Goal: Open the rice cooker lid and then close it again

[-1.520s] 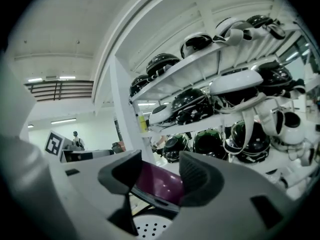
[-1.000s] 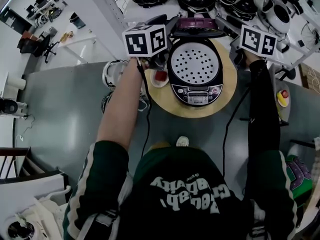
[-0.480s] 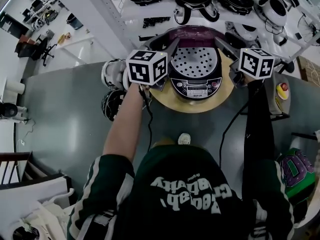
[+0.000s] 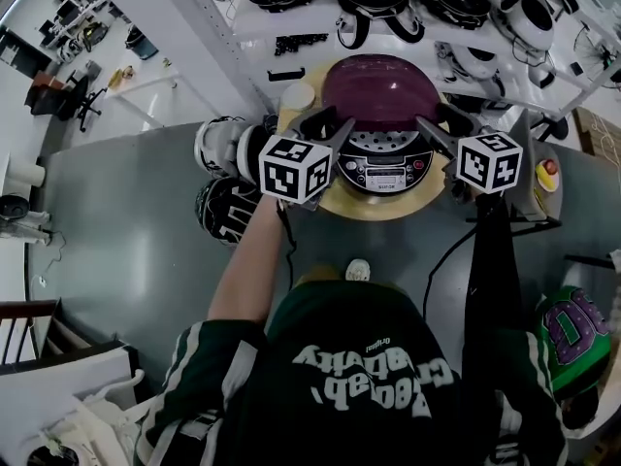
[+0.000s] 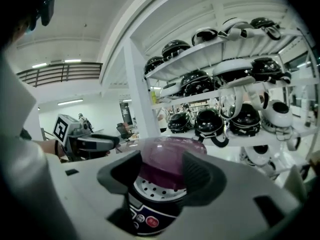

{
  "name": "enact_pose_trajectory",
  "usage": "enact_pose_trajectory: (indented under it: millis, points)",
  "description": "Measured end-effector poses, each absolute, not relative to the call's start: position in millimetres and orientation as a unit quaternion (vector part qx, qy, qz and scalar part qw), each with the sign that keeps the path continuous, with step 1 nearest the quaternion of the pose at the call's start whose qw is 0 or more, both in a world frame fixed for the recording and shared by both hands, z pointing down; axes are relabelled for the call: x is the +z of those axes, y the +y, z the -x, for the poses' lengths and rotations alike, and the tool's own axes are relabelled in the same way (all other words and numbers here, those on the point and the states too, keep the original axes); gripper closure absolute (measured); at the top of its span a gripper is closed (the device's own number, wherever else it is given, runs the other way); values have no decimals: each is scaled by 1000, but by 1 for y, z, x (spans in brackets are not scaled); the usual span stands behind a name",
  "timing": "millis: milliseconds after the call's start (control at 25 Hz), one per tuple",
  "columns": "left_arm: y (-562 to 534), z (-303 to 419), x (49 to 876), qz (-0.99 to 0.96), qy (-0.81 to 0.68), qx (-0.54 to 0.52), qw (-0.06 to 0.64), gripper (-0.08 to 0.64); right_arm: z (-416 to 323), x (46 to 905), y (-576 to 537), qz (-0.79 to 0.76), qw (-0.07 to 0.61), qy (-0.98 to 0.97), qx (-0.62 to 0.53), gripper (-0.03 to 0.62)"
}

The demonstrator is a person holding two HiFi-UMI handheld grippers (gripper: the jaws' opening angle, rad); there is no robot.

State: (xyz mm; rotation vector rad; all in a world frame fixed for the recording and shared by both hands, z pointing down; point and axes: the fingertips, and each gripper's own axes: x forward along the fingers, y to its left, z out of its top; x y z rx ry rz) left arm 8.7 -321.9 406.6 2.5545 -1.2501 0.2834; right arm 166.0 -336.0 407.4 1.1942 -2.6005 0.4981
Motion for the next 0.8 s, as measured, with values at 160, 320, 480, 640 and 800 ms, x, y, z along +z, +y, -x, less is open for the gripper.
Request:
enact_pose_trajectory:
  millis: [160, 320, 480, 640, 800]
  points:
    - [-312, -9, 431, -886, -424, 113, 148, 408, -164, 430, -326, -413, 140, -882, 176, 341]
    - [-309, -11, 448, -886, -419, 116, 164, 388, -158, 445, -321, -419, 144, -877, 187, 310]
    - [-307, -12, 460, -882, -416, 102, 196, 370, -150, 458, -316, -413, 151, -876, 199, 311]
    - [-305, -15, 476, -879, -413, 118, 209, 370, -148, 474, -311, -410, 159, -872, 214, 313]
    - [-305, -16, 490, -875, -414, 126, 218, 370, -147, 488, -311, -413, 162, -868, 224, 313]
